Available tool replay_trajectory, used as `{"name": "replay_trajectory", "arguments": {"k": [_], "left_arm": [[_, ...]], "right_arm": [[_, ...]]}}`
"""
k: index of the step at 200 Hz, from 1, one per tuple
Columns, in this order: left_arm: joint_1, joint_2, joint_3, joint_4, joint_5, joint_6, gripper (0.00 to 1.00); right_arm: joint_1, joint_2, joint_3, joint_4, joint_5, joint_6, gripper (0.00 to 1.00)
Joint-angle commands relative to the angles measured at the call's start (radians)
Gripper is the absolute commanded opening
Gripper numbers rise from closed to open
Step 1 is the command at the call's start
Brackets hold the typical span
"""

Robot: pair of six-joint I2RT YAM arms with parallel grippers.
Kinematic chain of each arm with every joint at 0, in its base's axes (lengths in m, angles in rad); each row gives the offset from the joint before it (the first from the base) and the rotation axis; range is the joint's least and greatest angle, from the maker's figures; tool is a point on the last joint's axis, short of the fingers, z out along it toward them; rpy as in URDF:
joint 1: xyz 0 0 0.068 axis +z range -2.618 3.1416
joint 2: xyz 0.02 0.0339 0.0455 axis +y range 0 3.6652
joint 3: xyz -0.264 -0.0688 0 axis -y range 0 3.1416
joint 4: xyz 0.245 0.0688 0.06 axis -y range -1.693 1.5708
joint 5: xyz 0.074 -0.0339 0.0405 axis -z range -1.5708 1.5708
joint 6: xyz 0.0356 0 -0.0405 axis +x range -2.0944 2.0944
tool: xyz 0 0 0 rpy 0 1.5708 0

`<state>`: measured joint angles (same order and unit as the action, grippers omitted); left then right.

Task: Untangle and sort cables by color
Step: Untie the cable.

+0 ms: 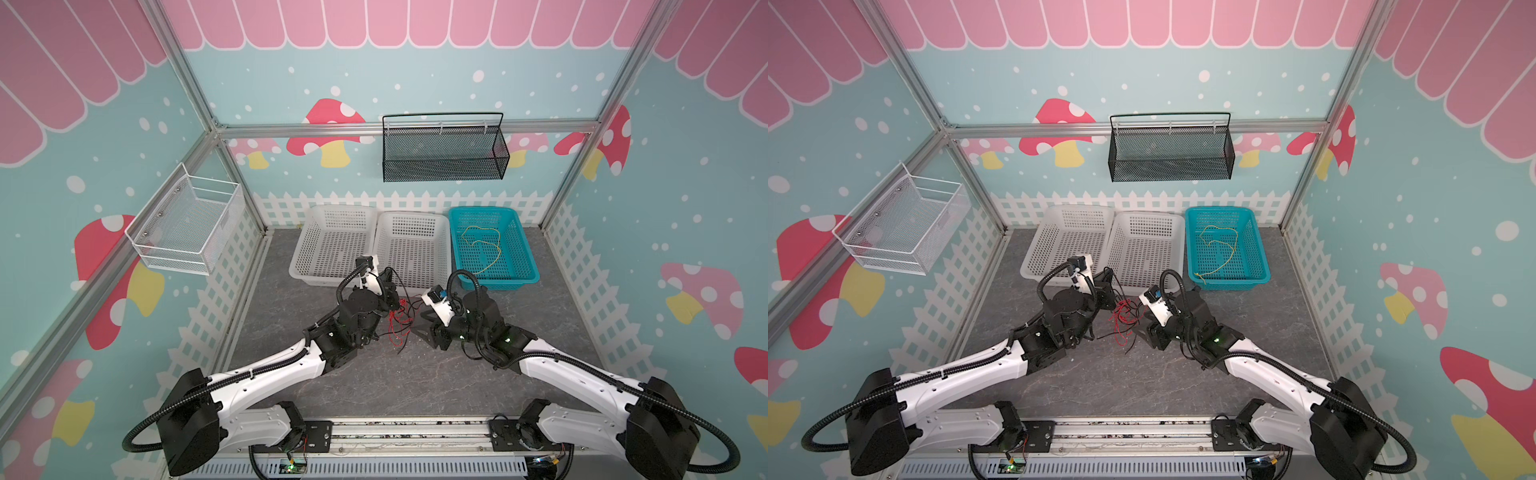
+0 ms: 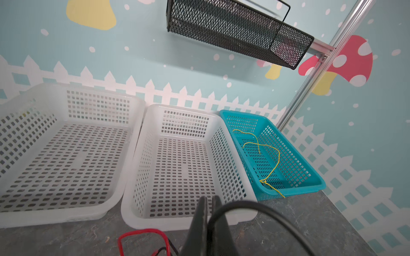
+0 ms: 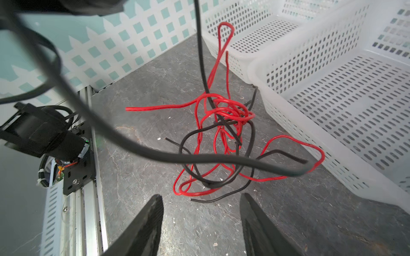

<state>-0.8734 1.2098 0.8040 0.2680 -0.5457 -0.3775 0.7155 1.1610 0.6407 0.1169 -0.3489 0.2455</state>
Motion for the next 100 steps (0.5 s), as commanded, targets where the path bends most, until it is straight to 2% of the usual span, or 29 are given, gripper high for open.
{"name": "replay_trajectory", "arguments": {"k": [1, 27, 46, 85, 100], "left_arm": [[-0.011, -0.015, 0.048, -0.070, 0.010, -0.096, 0.00], [-0.022, -0.033, 0.052, -0.079, 0.026, -0.129, 0.00], [-0.025, -0.046, 0.058, -0.099, 0.033, -0.140, 0.00], [-0.026, -0.076, 0.057, -0.115, 0.023, -0.141, 0.00], [-0.026, -0.084, 0.055, -0.115, 0.014, -0.133, 0.00]], "right_arm": [[0.008, 0.028, -0.012, 0.128, 0.062, 0.065, 0.59], [0.008, 0.080, -0.002, 0.187, 0.094, 0.094, 0.58], [0.009, 0.121, 0.012, 0.205, 0.113, 0.103, 0.51], [0.007, 0.174, 0.017, 0.212, 0.105, 0.106, 0.19], [0.007, 0.171, 0.006, 0.206, 0.121, 0.107, 0.01]]}}
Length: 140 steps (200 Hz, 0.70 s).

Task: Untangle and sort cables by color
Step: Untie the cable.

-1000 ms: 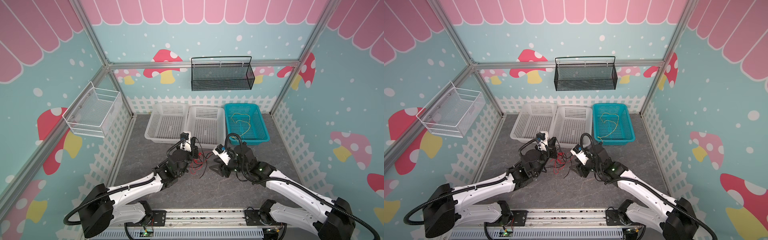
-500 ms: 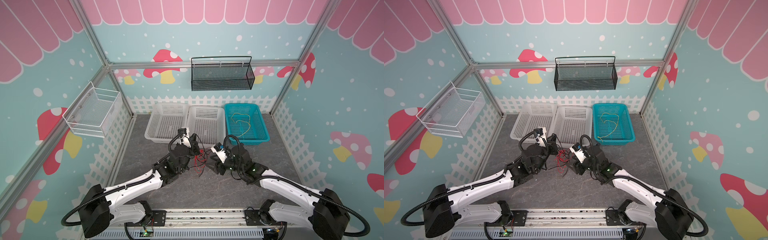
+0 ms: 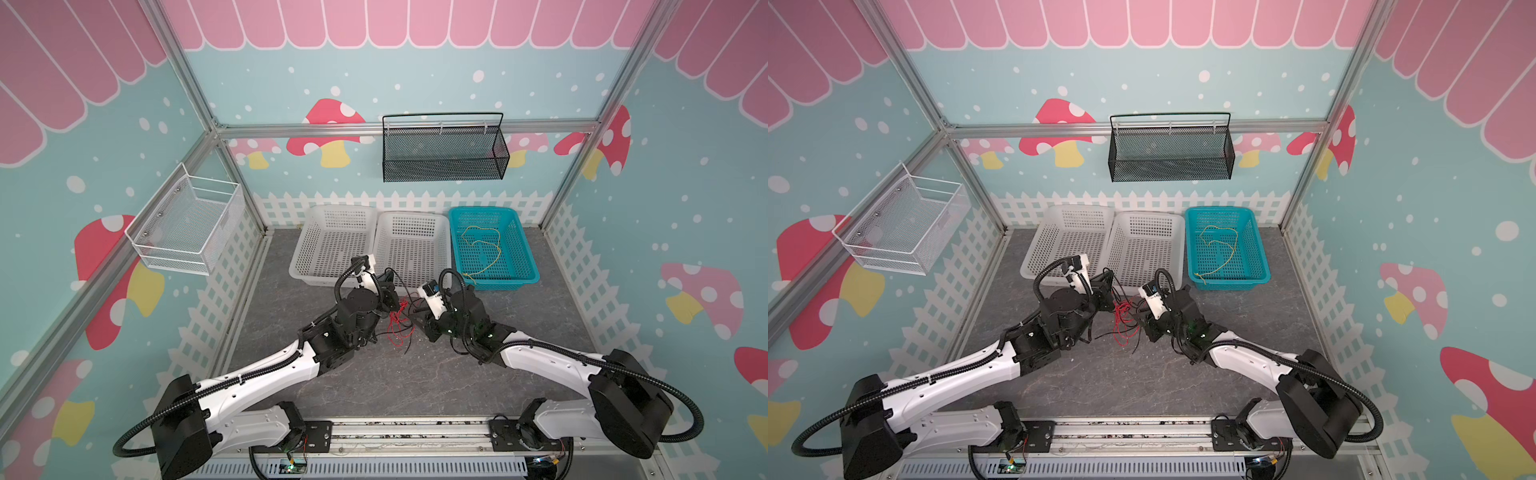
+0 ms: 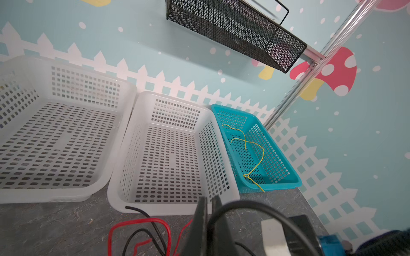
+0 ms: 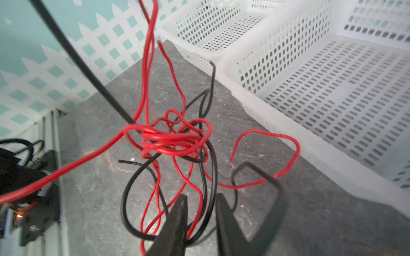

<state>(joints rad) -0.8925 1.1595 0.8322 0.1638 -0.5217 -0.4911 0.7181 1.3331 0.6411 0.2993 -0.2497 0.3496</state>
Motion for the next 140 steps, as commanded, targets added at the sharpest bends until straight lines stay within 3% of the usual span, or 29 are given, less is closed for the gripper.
{"name": "replay_trajectory", "arguments": {"k": [1, 48, 73, 112, 140], "left_arm": [[-0.006, -0.033, 0.027, -0.012, -0.011, -0.019, 0.00], [-0.004, -0.072, 0.054, -0.101, -0.149, 0.077, 0.00], [0.024, -0.130, 0.057, -0.174, -0.246, 0.132, 0.00], [0.123, -0.228, 0.043, -0.290, -0.242, 0.109, 0.00], [0.139, -0.275, 0.013, -0.289, -0.225, 0.116, 0.00]], "right_arm": [[0.004, -0.001, 0.005, 0.023, 0.024, 0.003, 0.00], [-0.006, -0.024, -0.004, -0.167, 0.214, 0.009, 0.00], [-0.050, -0.007, -0.011, -0.270, 0.246, 0.028, 0.00], [-0.112, -0.018, -0.018, -0.360, 0.271, 0.037, 0.00], [-0.114, -0.046, 0.002, -0.391, 0.277, 0.008, 0.01]]}}
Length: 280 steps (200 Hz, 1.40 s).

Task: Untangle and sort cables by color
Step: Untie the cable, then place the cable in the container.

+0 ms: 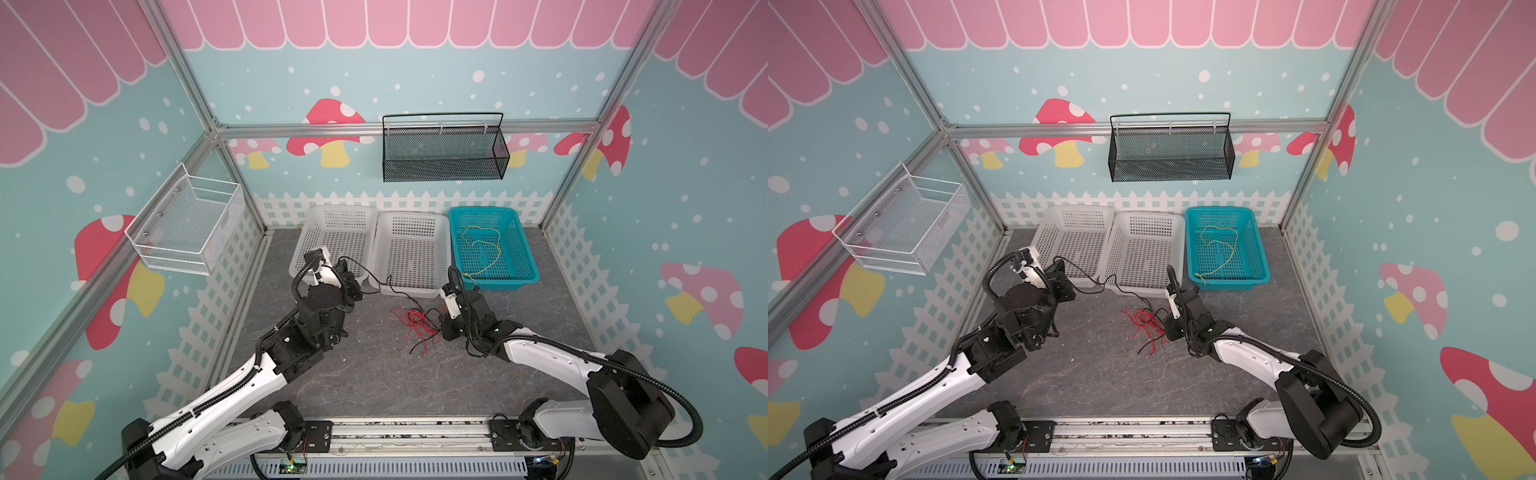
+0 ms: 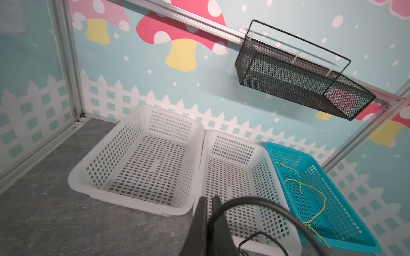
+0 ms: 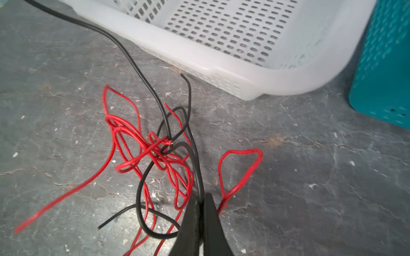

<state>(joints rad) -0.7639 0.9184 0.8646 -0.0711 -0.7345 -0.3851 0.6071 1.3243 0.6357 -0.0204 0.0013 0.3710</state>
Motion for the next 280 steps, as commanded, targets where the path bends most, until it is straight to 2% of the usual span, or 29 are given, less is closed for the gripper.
{"name": "replay_trajectory", "arguments": {"k": [1, 28, 64, 95, 123, 180, 217, 258, 280], "left_arm": [[0.011, -0.035, -0.020, -0.053, -0.011, 0.011, 0.00], [0.011, -0.048, -0.045, -0.031, 0.011, 0.022, 0.00], [0.011, -0.051, -0.068, 0.022, 0.104, 0.047, 0.00], [0.011, -0.033, -0.063, 0.045, 0.181, 0.065, 0.00], [0.009, -0.017, -0.049, 0.065, 0.265, 0.080, 0.00], [0.009, -0.012, -0.004, 0.067, 0.329, 0.075, 0.00], [0.009, -0.016, 0.007, 0.065, 0.351, 0.068, 0.00], [0.009, -0.019, 0.003, 0.056, 0.357, 0.066, 0.00], [0.009, -0.020, 0.000, 0.054, 0.347, 0.068, 0.00]], "right_arm": [[-0.003, -0.038, 0.009, -0.072, 0.026, -0.014, 0.01], [-0.004, -0.066, 0.048, -0.125, 0.019, -0.053, 0.08], [-0.004, -0.162, 0.075, -0.140, -0.077, -0.124, 0.35], [-0.003, -0.203, 0.125, -0.149, -0.155, -0.167, 0.46], [-0.001, -0.200, 0.158, -0.111, -0.226, -0.198, 0.49], [0.004, -0.112, 0.185, 0.041, -0.361, -0.231, 0.64], [0.024, -0.036, 0.250, 0.111, -0.425, -0.248, 0.65], [0.039, 0.004, 0.337, 0.123, -0.385, -0.261, 0.65], [0.042, 0.008, 0.375, 0.121, -0.428, -0.279, 0.64]]}}
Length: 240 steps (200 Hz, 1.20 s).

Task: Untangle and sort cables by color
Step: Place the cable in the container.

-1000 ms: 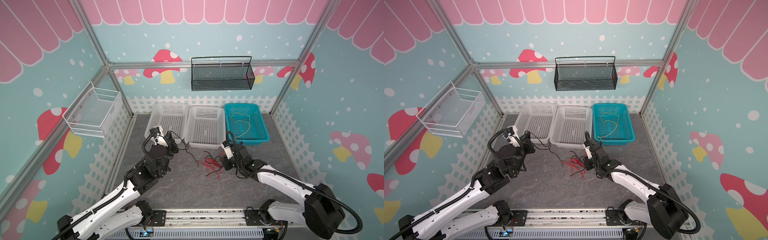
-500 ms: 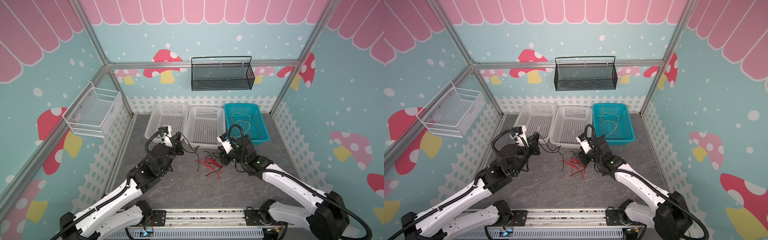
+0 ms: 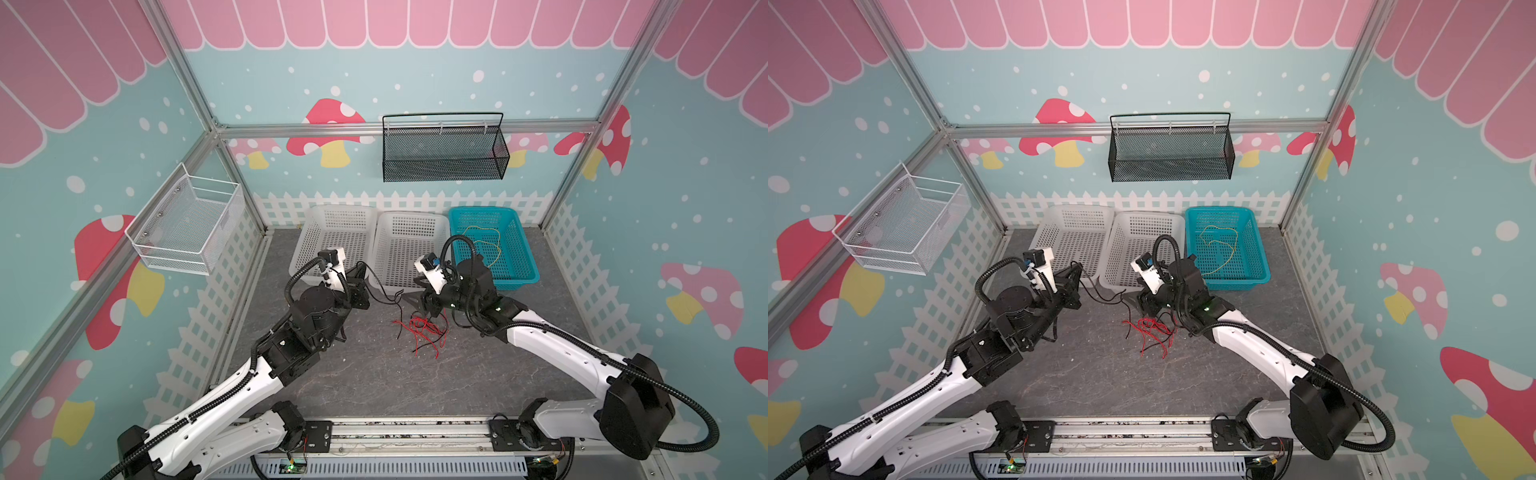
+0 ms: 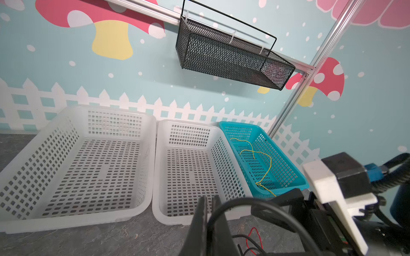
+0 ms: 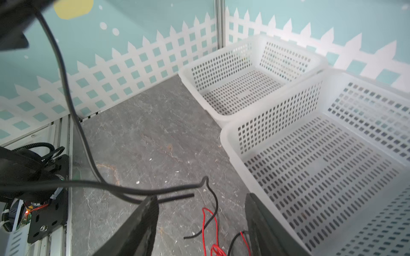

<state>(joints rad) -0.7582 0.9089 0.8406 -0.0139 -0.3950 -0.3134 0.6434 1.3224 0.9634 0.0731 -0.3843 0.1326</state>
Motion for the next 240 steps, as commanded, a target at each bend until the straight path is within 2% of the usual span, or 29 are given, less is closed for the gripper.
{"name": "replay_trajectory", "arguments": {"k": [1, 63, 110, 190, 206, 227, 240], "left_arm": [[0.003, -0.010, 0.023, -0.004, 0.006, -0.004, 0.00], [0.003, 0.034, 0.034, -0.003, -0.011, -0.024, 0.00], [0.006, 0.087, 0.059, -0.029, -0.087, -0.026, 0.00], [0.008, 0.135, 0.085, -0.035, -0.020, -0.038, 0.00], [0.008, 0.137, 0.081, -0.033, -0.013, -0.042, 0.00], [0.008, 0.134, 0.074, -0.027, -0.012, -0.044, 0.00], [0.008, 0.131, 0.071, -0.025, -0.011, -0.043, 0.00]], "right_arm": [[0.007, 0.010, 0.050, 0.027, -0.045, -0.042, 0.64], [0.038, 0.008, 0.115, -0.012, -0.173, -0.096, 0.60], [0.045, -0.039, 0.119, -0.038, -0.245, -0.120, 0.56], [0.058, -0.004, 0.153, -0.020, -0.276, -0.101, 0.53], [0.060, 0.016, 0.170, -0.019, -0.275, -0.093, 0.49], [0.065, 0.047, 0.198, -0.029, -0.265, -0.081, 0.39], [0.065, 0.065, 0.216, -0.042, -0.272, -0.082, 0.30]]}}
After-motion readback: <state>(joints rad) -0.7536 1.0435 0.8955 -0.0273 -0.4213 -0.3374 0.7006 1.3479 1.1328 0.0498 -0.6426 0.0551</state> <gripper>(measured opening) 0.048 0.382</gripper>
